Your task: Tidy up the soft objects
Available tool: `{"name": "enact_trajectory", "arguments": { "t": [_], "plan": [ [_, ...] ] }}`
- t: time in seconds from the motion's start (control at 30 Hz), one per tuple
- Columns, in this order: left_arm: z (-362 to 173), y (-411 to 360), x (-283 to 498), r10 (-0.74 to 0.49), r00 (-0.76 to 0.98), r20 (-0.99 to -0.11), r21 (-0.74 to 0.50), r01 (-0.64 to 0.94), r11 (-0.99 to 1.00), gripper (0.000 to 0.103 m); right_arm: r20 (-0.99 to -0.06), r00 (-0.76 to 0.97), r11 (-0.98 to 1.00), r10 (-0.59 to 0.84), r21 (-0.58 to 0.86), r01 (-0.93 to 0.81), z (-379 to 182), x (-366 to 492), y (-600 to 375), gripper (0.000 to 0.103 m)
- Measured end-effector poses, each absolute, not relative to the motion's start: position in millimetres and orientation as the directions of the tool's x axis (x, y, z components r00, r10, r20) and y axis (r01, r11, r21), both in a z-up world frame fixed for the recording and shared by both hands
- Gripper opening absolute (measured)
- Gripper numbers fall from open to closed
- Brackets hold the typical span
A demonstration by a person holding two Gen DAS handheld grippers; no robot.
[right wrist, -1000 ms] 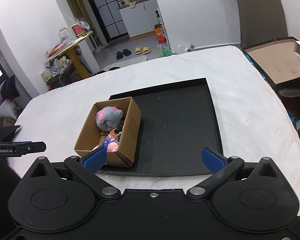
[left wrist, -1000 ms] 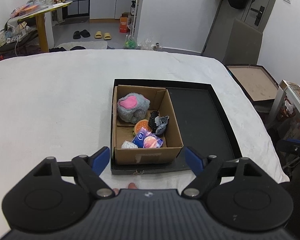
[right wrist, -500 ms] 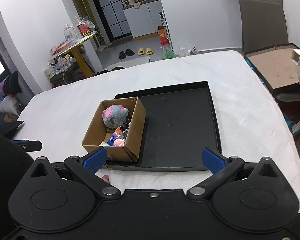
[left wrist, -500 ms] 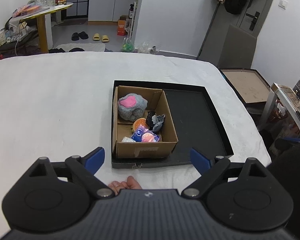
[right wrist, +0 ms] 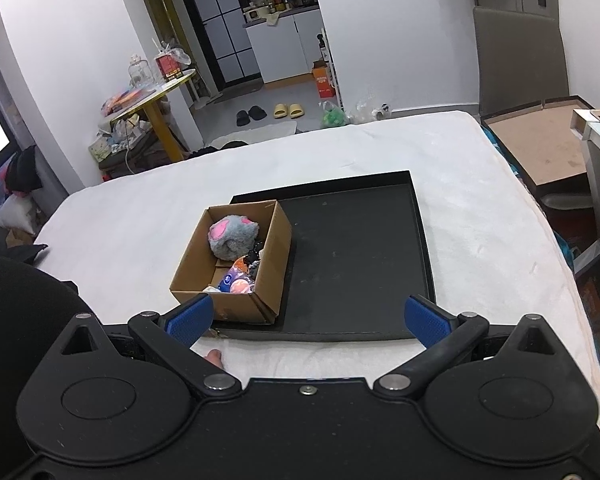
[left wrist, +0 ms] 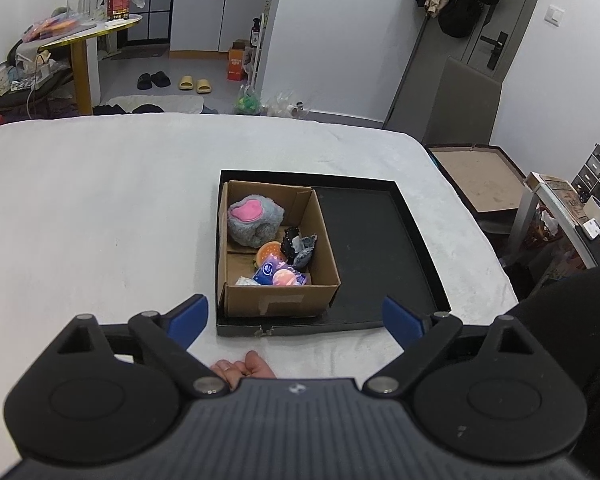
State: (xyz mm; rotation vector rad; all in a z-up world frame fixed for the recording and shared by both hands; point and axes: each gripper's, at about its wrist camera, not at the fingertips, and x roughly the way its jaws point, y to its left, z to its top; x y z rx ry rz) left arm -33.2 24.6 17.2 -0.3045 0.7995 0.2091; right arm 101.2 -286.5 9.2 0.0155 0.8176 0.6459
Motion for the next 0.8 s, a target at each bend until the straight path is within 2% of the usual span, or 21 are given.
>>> {"name": "enact_trajectory", "arguments": {
  "t": [0.8],
  "plan": [
    [19.9,24.5,-43.4,0.038,0.690,-0.723,-0.242,-0.304,0.922,0.093,-0.670,0.508,0.817,0.541,0.273,-0.508,14.3,98.1,-297.5,0.103]
  ]
}}
